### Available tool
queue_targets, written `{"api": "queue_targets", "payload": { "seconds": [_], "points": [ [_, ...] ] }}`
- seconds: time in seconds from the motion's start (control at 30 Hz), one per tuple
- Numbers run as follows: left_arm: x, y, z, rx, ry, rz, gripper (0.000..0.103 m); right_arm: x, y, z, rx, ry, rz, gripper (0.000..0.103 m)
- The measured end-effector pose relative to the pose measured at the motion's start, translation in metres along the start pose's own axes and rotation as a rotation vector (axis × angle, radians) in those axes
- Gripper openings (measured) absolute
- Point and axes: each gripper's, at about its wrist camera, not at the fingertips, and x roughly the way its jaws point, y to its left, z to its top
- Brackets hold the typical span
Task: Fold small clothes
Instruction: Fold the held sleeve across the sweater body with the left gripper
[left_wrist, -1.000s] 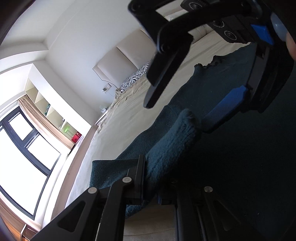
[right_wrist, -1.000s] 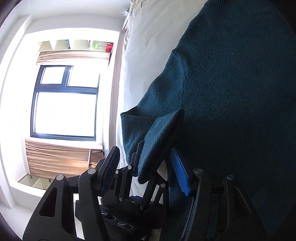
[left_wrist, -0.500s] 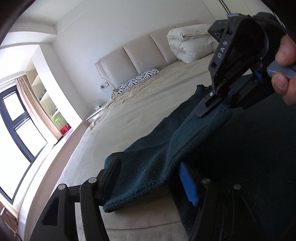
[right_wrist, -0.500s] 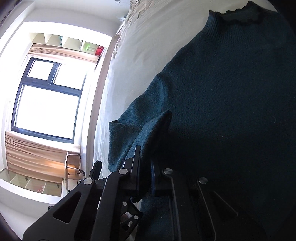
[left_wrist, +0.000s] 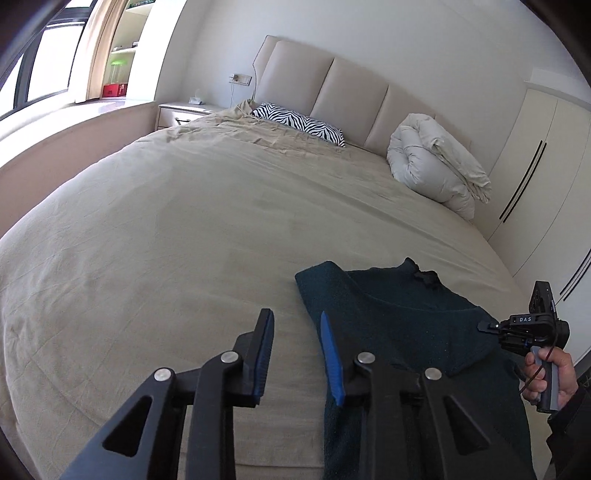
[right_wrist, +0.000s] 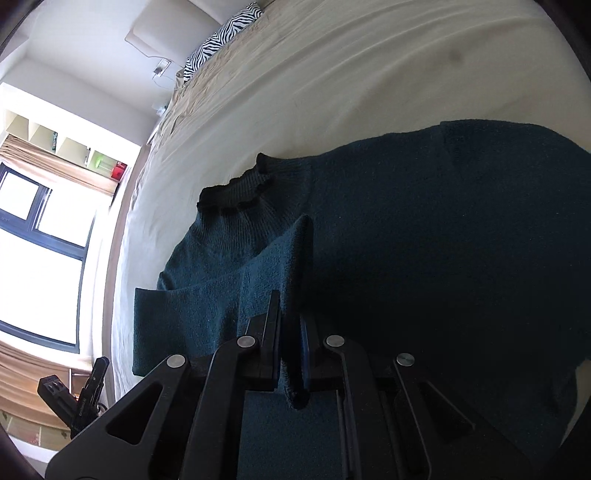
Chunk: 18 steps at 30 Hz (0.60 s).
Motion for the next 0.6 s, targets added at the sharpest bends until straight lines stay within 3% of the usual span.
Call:
{"api": "queue_targets", "payload": {
  "seconds": [0.27, 0.6],
  "points": [
    [0.041, -0.024, 0.009, -0.012, 0.068, -0.101, 0.026, 0.011, -0.031, 0.025, 0.028, -0.018, -0.061, 0.007],
    [0.080, -0.026, 0.012, -0.051, 0.125, -0.127, 0.026, -0.005, -0.046, 0.000, 0.045, -0.023, -0.072, 0.007]
  ]
}}
